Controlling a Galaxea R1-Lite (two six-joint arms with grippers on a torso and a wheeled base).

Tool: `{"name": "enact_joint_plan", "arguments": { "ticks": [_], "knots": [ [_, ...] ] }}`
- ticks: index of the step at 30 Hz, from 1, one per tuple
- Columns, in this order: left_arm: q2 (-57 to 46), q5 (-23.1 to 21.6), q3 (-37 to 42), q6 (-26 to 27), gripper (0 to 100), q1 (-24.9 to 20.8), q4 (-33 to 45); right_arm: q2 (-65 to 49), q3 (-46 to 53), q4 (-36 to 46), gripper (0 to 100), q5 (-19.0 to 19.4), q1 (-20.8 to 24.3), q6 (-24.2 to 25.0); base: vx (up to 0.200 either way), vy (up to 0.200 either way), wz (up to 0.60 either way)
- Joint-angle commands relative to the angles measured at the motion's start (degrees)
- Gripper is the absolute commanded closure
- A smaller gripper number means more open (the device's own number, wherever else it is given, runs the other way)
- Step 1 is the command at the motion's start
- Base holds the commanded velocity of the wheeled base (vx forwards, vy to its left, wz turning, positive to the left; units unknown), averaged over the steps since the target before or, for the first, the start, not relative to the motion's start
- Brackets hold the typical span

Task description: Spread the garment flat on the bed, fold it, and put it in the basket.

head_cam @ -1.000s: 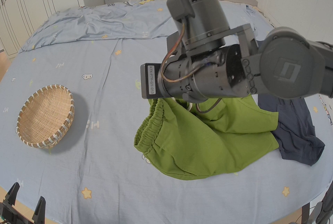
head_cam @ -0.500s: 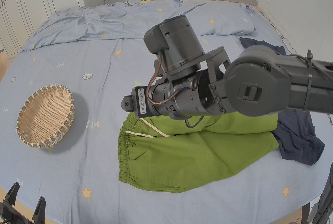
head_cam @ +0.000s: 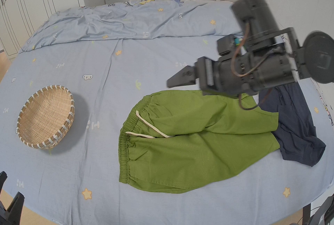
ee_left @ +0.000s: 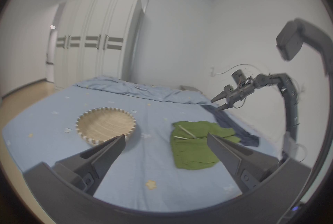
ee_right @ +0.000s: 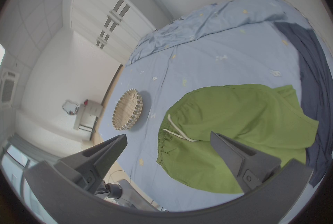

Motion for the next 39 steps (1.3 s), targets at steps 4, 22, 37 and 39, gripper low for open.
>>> {"name": "enact_joint_plan", "arguments": {
  "ticks": [4, 22, 37, 39],
  "knots": [
    [30.7, -11.5, -6.0, -15.4, 0, -8.6, -3.4, -19.5, 25.7, -13.1, 0, 13.3, -22.0, 3.7, 0.0, 0.0, 0.0],
    [79.4, -31.9, -4.7, -9.2, 0, -5.7, -21.7, -17.9, 43.1, -25.5, 0, 14.5, -28.9, 2.8, 0.0, 0.0, 0.0],
    [92.1, -37.4, -4.7, -9.1, 0, -2.0, -29.8, -17.8, 44.1, -26.6, 0, 14.5, -29.2, 2.7, 0.0, 0.0, 0.0],
    [94.6, -37.4, -5.2, -9.2, 0, -2.5, -31.3, -17.8, 44.2, -26.5, 0, 14.5, -29.2, 2.7, 0.0, 0.0, 0.0]
  ]
}}
